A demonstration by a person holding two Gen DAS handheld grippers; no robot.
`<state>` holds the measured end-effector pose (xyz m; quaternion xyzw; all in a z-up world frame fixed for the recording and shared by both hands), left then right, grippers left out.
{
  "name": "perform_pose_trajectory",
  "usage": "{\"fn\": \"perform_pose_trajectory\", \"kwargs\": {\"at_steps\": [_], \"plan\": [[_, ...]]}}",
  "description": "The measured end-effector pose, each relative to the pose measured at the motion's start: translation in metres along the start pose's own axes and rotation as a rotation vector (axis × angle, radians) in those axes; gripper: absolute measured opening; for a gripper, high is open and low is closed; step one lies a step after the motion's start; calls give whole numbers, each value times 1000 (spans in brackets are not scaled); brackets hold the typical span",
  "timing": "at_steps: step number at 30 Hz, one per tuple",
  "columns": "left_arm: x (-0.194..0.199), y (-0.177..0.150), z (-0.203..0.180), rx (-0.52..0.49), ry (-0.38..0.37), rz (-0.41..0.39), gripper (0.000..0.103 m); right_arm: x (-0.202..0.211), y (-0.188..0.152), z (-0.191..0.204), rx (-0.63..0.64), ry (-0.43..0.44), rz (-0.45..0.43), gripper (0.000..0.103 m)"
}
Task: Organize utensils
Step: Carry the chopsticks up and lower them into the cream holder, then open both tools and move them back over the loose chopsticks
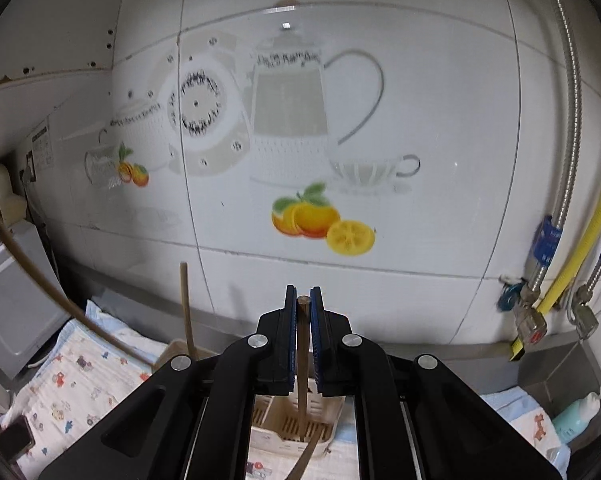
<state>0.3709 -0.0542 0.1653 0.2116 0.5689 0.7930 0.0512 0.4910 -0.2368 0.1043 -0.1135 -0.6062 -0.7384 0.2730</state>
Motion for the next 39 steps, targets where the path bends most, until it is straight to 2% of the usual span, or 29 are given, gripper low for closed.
{"fn": "perform_pose_trajectory", "kwargs": {"at_steps": [13,16,18,22,25,31,39], "plan": [[-48,-27,9,65,0,97,6,6,-6,-7,5,-1,-2,8],[-59,-38,11,84,-10,132,6,13,-5,-8,3,2,-16,16],[-65,-45,14,102,-22,157,6,20,-4,-9,-1,6,-25,25],[-75,-54,16,124,-41,186,6,36,-6,-10,-2,9,-40,31],[-78,-58,15,130,-41,200,7,50,-11,-12,1,12,-42,39],[-71,-60,14,140,-38,200,9,79,-35,-19,-5,20,-28,50],[-34,-69,13,153,-29,199,9,112,-101,-26,-30,39,53,51]]}}
Point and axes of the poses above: each gripper's, at about its wrist camera, not at the fingertips, and x roughly against the way its jaws point, z to its left, y to its top, the point moved 3 cm from there along -x, roughly the way its jaws point, and after that the axes turned 15 degrees about -x, right-handed, at the moved point
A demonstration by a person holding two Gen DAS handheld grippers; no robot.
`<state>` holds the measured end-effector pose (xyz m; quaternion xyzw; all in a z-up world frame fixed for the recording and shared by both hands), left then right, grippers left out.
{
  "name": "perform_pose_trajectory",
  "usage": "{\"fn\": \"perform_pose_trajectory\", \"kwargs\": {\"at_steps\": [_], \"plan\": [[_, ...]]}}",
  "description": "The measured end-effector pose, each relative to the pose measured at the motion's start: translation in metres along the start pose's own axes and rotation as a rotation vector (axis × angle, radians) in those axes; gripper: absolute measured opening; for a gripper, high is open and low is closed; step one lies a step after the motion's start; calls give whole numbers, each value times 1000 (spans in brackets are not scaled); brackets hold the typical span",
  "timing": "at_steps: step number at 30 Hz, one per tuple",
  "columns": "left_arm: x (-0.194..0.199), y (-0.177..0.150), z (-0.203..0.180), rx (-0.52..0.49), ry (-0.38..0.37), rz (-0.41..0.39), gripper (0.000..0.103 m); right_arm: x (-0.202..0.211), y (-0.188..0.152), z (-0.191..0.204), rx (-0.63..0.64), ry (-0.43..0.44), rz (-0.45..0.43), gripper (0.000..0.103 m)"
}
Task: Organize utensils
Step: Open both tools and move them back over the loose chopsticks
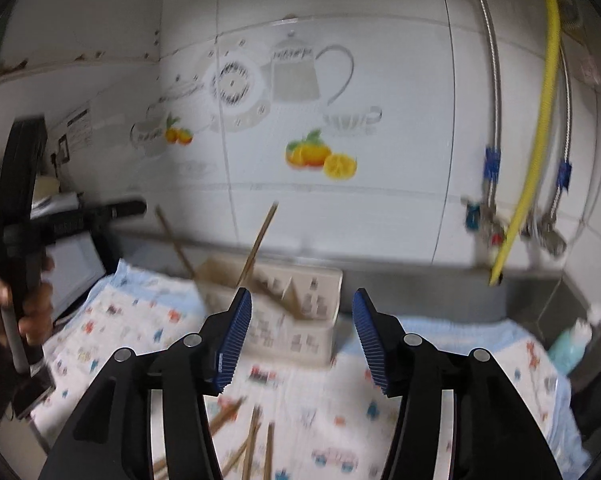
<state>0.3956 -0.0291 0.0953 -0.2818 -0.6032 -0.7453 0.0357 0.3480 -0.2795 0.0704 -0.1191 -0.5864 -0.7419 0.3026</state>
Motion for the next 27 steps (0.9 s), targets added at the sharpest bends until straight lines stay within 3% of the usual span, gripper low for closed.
{"fn": "perform_pose_trajectory", "kwargs": {"at_steps": [6,13,16,23,27], "plan": [[34,-32,-10,-1,-20,20,9,15,-69,-8,-9,-22,92,51],[65,-91,-23,17,-61,77,9,28,-145,-24,-47,-51,198,50],[77,-121,-31,22,-77,106,9,34,-175,-29,-55,-64,238,44],[93,-187,-52,43,-131,174,9,43,-220,-28,-64,-80,285,30],[95,-226,-68,48,-162,235,9,43,-232,-27,-66,-87,297,29]]}}
Point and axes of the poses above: each gripper's, at about its wrist camera, not at the fingertips, and x roughly against the way its jaws point, z to its left, y to its top, the point moved 3 cm from there along -x, roughly the way its jaws point, and after that the axes turned 15 degrees about -x, right-handed, at the moved point
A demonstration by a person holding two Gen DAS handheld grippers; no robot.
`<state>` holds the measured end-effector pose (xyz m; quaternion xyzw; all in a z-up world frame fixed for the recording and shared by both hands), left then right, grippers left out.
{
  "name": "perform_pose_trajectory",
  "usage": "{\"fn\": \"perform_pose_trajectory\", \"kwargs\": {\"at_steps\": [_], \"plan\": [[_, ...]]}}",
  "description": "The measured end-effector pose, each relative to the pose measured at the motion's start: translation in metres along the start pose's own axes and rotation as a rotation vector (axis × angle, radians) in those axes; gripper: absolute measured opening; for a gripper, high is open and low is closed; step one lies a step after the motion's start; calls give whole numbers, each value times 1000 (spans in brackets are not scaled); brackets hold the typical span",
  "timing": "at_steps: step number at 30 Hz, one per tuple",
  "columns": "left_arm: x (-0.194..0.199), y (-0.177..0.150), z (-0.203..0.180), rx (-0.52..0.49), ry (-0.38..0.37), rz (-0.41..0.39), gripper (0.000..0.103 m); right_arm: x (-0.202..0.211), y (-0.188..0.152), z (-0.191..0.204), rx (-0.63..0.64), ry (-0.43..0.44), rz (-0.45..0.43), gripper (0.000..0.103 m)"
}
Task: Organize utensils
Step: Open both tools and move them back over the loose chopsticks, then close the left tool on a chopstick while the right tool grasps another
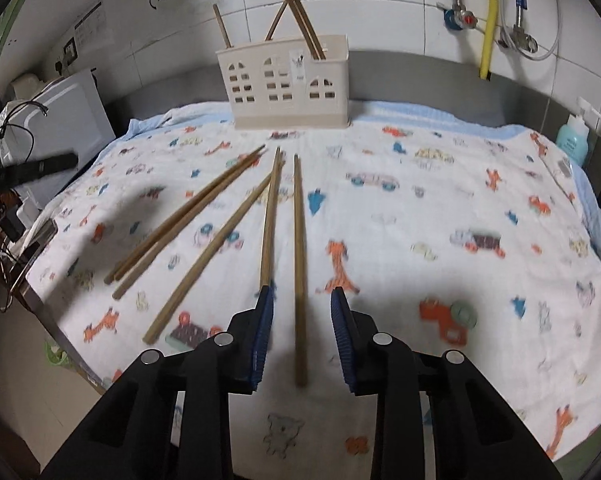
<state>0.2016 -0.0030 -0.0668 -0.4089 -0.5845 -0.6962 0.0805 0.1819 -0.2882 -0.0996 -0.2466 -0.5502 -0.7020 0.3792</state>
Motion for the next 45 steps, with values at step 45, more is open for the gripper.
{"fn": "perform_pose_trajectory", "kwargs": {"at_steps": [45], "plan": [[-66,-55,-29,6,110,170,11,-17,-18,-3,-3,-28,29,14]]}}
Point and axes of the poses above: each gripper's, at about its wrist camera, not at the fingertips, and x roughly against the way its jaws point, z to its left, y to its top, the point moved 3 cm from there along -x, roughly the way its jaws point, and after that the axes turned 15 degrees about -x, right-handed, at the moved point
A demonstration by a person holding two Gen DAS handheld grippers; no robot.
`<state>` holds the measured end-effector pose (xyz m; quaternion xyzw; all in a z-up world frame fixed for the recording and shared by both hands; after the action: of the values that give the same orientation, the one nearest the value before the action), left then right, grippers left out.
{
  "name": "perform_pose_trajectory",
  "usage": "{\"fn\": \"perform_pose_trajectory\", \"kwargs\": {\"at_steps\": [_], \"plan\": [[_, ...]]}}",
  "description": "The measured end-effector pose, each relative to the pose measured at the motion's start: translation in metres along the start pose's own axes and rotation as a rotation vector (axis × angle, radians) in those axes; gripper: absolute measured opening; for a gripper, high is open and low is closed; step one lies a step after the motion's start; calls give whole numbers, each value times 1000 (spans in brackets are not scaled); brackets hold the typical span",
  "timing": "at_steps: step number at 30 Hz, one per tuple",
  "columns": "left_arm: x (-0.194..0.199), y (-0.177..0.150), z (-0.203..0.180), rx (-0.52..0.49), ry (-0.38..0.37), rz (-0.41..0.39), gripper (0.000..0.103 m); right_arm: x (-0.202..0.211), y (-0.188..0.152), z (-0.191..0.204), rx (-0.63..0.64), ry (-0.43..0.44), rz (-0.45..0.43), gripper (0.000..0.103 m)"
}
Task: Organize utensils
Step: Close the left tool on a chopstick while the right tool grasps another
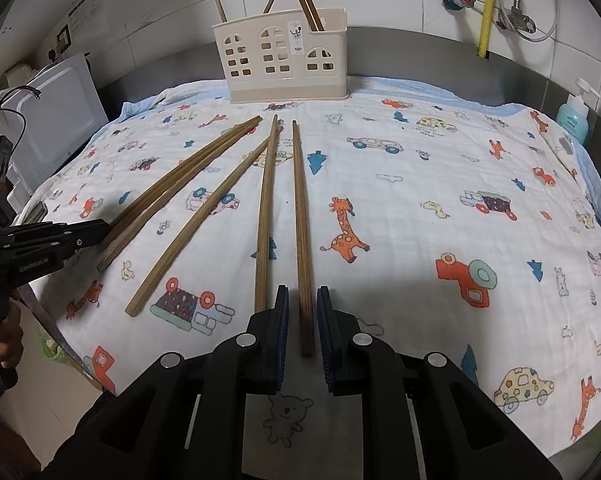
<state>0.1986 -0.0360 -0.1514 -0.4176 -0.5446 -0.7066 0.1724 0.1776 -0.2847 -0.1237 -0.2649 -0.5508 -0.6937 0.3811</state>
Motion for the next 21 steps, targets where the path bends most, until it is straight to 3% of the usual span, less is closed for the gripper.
{"fn": "perform_pose_trajectory", "kwargs": {"at_steps": [8,12,21], "plan": [[-2,0,1,-13,-25,-14,11,-3,2,4,24,-19,-16,14],[-3,1,2,-7,-49,-18,11,-3,1,1,19,-26,-25,7],[-3,2,0,-28,-39,-16,7,3,4,0,7,-13,-36,7]]}}
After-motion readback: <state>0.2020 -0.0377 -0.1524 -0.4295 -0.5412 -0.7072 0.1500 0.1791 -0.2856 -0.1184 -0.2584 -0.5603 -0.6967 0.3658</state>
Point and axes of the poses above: each gripper's, at about its wrist camera, not at the fingertips, and x roughly against the way its jaws point, z to its left, y to its top, the point moved 3 cm from there along -x, roughly the way its jaws point, and after that the axes turned 15 degrees about -x, right-handed, at the moved point
